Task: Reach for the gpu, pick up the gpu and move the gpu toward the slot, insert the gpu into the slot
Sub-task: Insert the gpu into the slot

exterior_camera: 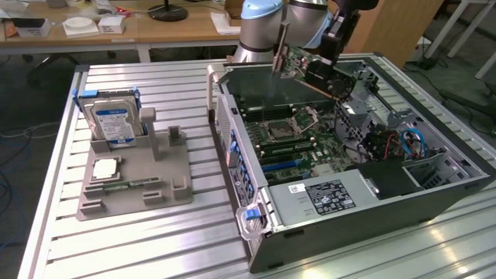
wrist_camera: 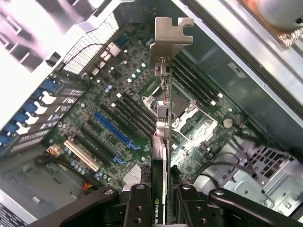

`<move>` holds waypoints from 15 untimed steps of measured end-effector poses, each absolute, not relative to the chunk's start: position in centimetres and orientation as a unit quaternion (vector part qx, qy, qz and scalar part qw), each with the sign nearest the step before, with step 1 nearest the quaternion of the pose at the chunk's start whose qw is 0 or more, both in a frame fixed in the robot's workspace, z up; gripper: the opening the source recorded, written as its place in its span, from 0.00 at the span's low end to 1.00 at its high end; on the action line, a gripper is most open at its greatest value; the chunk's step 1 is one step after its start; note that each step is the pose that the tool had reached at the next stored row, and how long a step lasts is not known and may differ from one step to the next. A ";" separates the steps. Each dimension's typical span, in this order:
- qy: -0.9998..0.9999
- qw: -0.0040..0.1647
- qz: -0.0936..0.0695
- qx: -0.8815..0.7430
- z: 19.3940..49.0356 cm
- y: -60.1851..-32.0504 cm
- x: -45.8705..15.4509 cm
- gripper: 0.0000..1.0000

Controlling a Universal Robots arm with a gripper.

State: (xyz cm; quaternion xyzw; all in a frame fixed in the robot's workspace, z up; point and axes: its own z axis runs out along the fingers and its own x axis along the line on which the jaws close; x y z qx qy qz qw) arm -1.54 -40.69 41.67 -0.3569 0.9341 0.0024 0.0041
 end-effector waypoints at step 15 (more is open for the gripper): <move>0.877 0.004 0.003 -0.480 41.6 -40.7 -1.5 0.26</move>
